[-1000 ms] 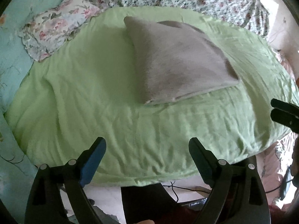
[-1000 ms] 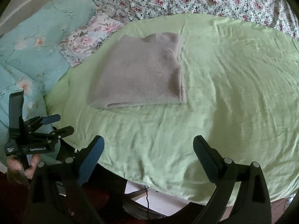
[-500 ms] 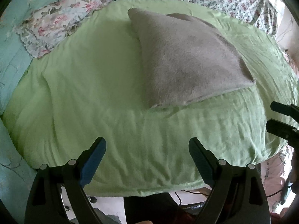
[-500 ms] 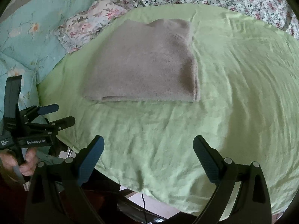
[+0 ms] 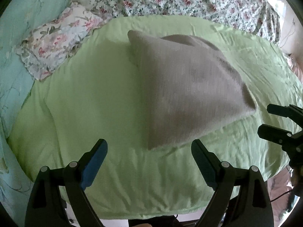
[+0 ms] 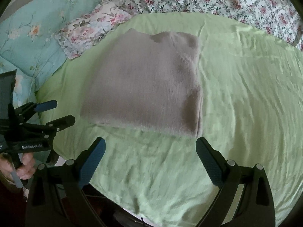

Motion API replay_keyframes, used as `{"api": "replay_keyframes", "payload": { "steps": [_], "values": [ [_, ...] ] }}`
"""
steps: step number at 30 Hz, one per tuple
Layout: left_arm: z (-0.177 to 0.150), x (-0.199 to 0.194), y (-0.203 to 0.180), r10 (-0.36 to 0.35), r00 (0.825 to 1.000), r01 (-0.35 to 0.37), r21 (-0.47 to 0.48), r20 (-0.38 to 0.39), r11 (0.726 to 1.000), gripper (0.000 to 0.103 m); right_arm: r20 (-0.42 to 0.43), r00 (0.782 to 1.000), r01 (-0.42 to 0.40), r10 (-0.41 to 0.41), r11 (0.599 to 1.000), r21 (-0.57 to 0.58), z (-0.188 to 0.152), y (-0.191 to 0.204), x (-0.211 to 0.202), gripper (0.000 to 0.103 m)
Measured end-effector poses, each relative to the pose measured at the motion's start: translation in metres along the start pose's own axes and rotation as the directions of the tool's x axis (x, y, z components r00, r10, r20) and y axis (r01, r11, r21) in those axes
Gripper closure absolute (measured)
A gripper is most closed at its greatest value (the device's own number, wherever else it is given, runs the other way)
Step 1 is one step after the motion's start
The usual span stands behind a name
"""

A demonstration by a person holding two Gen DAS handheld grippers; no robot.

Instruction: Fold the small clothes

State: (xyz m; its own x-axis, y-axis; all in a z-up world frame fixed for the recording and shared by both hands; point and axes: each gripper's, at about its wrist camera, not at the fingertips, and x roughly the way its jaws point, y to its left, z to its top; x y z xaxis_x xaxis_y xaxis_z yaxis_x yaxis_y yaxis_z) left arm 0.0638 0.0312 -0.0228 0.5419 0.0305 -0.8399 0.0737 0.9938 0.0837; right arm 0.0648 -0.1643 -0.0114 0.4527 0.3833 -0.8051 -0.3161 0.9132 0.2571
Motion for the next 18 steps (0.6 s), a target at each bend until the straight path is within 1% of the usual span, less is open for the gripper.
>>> {"api": "replay_keyframes", "payload": {
  "steps": [6,18],
  "values": [
    [0.009,0.002,-0.004,0.008,1.0,-0.008,-0.008,0.006,1.0,0.012,0.009,1.0,-0.007,0.007,1.0,0.002,0.016,-0.004,0.003,0.007],
    [0.018,0.014,-0.006,0.012,1.0,-0.012,-0.016,-0.006,1.0,0.012,0.004,1.0,-0.021,0.021,1.0,0.008,0.035,-0.009,0.017,0.007]
  ]
}}
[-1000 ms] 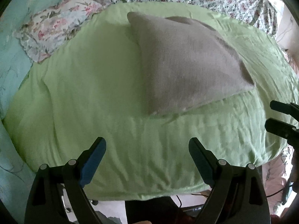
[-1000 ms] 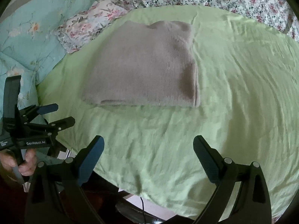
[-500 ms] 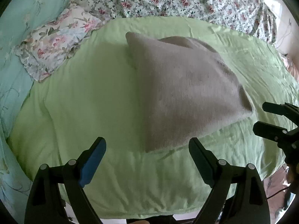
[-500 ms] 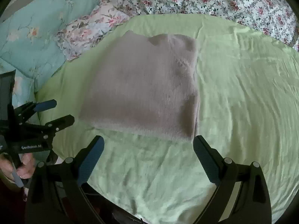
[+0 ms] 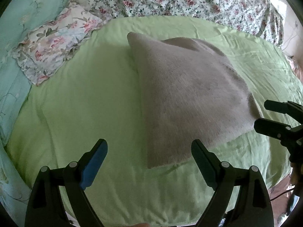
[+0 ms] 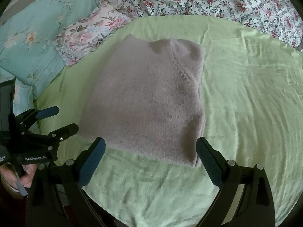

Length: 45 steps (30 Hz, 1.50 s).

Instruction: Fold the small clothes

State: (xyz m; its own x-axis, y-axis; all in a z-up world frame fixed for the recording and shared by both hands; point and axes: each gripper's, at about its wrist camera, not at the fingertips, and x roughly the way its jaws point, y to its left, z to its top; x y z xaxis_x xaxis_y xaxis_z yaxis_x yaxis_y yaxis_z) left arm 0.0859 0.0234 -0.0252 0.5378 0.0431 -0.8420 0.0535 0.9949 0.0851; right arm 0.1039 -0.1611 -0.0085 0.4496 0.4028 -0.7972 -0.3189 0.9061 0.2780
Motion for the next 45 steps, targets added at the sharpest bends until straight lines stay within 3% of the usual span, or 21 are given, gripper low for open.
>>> {"api": "replay_keyframes", "payload": {
  "steps": [26,45],
  "values": [
    [0.011,0.002,0.003,-0.016,1.0,0.017,-0.041,0.02,0.999,0.012,-0.015,1.0,0.01,-0.01,1.0,-0.017,0.017,-0.004,0.012,0.006],
    [-0.001,-0.028,-0.008,-0.02,0.998,0.021,-0.019,0.059,1.0,0.012,0.016,0.999,0.032,-0.031,0.999,-0.024,0.002,0.005,-0.011,0.006]
  ]
}}
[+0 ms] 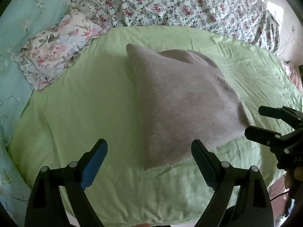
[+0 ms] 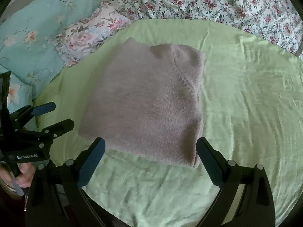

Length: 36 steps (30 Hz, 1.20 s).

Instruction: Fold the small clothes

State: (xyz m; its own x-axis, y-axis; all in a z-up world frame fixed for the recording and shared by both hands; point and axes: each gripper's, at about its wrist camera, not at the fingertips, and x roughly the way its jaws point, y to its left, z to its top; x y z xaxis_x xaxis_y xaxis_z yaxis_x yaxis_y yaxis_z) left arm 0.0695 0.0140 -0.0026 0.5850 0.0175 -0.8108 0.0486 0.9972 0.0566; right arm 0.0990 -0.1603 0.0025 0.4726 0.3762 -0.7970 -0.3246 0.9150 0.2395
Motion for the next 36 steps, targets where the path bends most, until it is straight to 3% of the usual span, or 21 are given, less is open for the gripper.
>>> {"api": "replay_keyframes", "payload": {
  "steps": [17,36],
  "values": [
    [-0.007,-0.017,-0.005,-0.004,1.0,0.004,0.031,0.026,1.0,0.012,0.03,0.999,0.011,-0.011,1.0,-0.002,-0.01,0.002,-0.02,0.006],
    [-0.005,-0.011,-0.006,-0.008,1.0,0.007,0.046,0.011,0.999,0.012,0.026,1.0,0.012,-0.012,1.0,0.0,-0.01,-0.004,-0.021,0.006]
  ]
}}
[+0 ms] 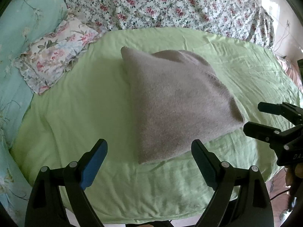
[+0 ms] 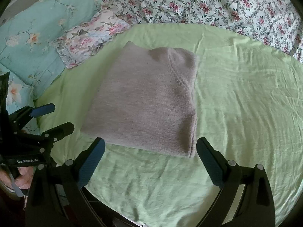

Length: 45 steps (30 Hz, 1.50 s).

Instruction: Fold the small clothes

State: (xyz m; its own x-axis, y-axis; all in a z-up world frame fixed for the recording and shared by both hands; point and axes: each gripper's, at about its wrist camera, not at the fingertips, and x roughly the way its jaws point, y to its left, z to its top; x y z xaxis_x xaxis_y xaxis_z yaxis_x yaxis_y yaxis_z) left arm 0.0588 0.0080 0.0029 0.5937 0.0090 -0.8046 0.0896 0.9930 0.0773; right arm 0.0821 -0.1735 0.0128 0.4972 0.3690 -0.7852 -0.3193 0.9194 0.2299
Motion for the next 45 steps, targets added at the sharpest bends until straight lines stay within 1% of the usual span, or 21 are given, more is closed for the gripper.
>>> {"api": "replay_keyframes", "payload": {
  "steps": [13,45],
  "values": [
    [0.001,0.007,0.0,-0.003,1.0,0.003,-0.004,-0.013,1.0,0.012,-0.015,1.0,-0.006,0.007,1.0,0.003,0.002,-0.008,0.009,0.006],
    [0.001,0.01,-0.003,-0.001,1.0,0.001,-0.001,-0.013,1.0,0.012,-0.014,1.0,-0.009,0.009,1.0,0.001,0.003,-0.009,0.01,0.006]
  ]
}}
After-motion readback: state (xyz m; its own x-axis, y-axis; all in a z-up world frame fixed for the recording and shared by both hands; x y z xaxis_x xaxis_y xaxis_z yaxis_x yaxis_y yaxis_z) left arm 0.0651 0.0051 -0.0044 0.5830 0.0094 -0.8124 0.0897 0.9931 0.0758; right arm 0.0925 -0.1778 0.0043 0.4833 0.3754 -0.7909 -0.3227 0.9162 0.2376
